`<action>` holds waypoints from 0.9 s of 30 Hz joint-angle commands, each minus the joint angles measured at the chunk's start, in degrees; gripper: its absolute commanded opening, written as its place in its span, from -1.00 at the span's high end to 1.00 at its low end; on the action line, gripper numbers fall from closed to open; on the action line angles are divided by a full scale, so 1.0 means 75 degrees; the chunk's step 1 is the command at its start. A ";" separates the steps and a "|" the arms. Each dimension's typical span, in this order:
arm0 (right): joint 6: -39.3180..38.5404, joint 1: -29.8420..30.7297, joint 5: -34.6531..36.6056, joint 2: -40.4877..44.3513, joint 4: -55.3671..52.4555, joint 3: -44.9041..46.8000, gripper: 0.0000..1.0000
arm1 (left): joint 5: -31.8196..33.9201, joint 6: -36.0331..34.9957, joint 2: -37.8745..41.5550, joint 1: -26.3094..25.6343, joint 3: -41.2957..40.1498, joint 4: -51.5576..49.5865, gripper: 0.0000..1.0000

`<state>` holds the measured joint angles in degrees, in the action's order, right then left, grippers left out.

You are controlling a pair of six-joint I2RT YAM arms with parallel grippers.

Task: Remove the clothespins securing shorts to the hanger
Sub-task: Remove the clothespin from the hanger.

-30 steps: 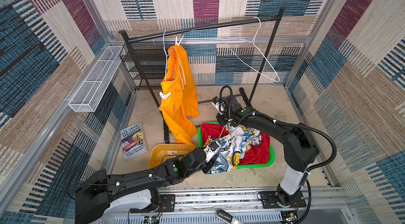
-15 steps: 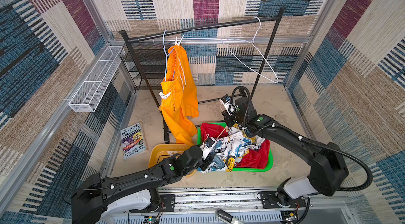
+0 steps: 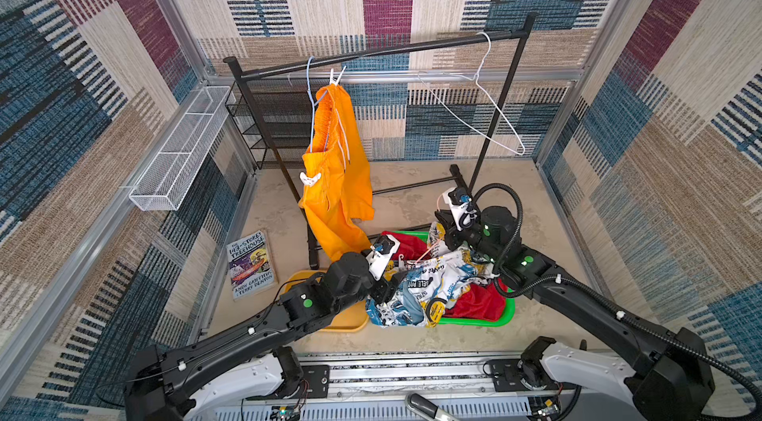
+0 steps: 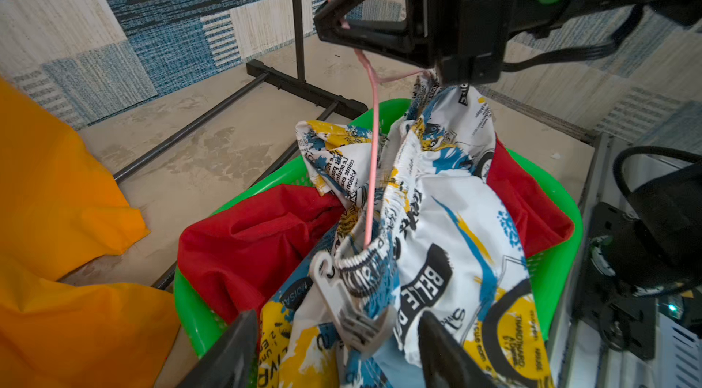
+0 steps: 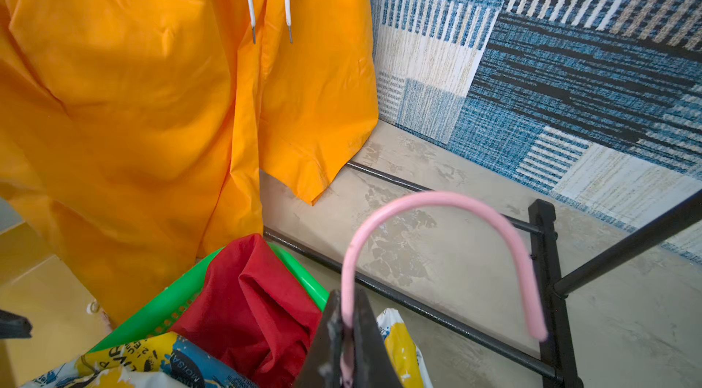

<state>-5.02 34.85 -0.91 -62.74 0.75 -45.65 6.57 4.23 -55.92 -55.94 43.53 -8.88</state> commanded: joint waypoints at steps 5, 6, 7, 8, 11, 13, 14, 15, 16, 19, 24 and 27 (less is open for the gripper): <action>0.0143 0.0017 0.0032 0.0179 0.0468 0.0086 0.81 | -0.1144 -0.0795 -0.1012 0.0060 0.1841 -0.2645 -0.51; 0.0139 0.0017 0.0026 0.0206 0.0463 0.0085 0.81 | -0.1235 -0.0880 -0.1067 0.0060 0.2022 -0.2919 -0.52; 0.0130 0.0017 0.0033 0.0219 0.0472 0.0081 0.81 | -0.1224 -0.0951 -0.1117 0.0063 0.2221 -0.3216 -0.53; 0.0130 0.0017 0.0032 0.0234 0.0465 0.0089 0.81 | -0.1173 -0.1043 -0.1165 0.0070 0.2423 -0.3506 -0.55; 0.0126 0.0017 0.0038 0.0345 0.0475 0.0142 0.82 | -0.1136 -0.1372 -0.1404 0.0070 0.2938 -0.4384 -0.58; 0.0137 0.0017 0.0016 0.0414 0.0505 0.0176 0.82 | -0.1328 -0.1665 -0.1519 0.0085 0.3097 -0.4731 -0.59; 0.0141 0.0017 0.0021 0.0443 0.0533 0.0197 0.82 | -0.1448 -0.1826 -0.1580 0.0085 0.3125 -0.4827 -0.59; 0.0152 0.0017 0.0027 0.0470 0.0541 0.0192 0.82 | -0.1491 -0.1935 -0.1629 0.0088 0.3159 -0.4918 -0.60; 0.0152 0.0017 0.0005 0.0481 0.0539 0.0201 0.82 | -0.1547 -0.2038 -0.1707 0.0132 0.3192 -0.5013 -0.60; 0.0155 0.0017 -0.0064 0.0502 0.0564 0.0226 0.82 | -0.1587 -0.2283 -0.1896 0.0234 0.3228 -0.5003 -0.60; 0.0147 0.0017 -0.0086 0.0556 0.0568 0.0245 0.82 | -0.1897 -0.2525 -0.2216 0.0417 0.3338 -0.4782 -0.60; 0.0143 0.0017 -0.0112 0.0595 0.0556 0.0252 0.82 | -0.2007 -0.2570 -0.2457 0.0552 0.3449 -0.4698 -0.60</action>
<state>-4.78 34.87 -0.97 -58.72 1.98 -43.83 -6.44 -12.71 -73.34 -52.51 68.49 -44.51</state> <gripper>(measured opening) 0.091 0.800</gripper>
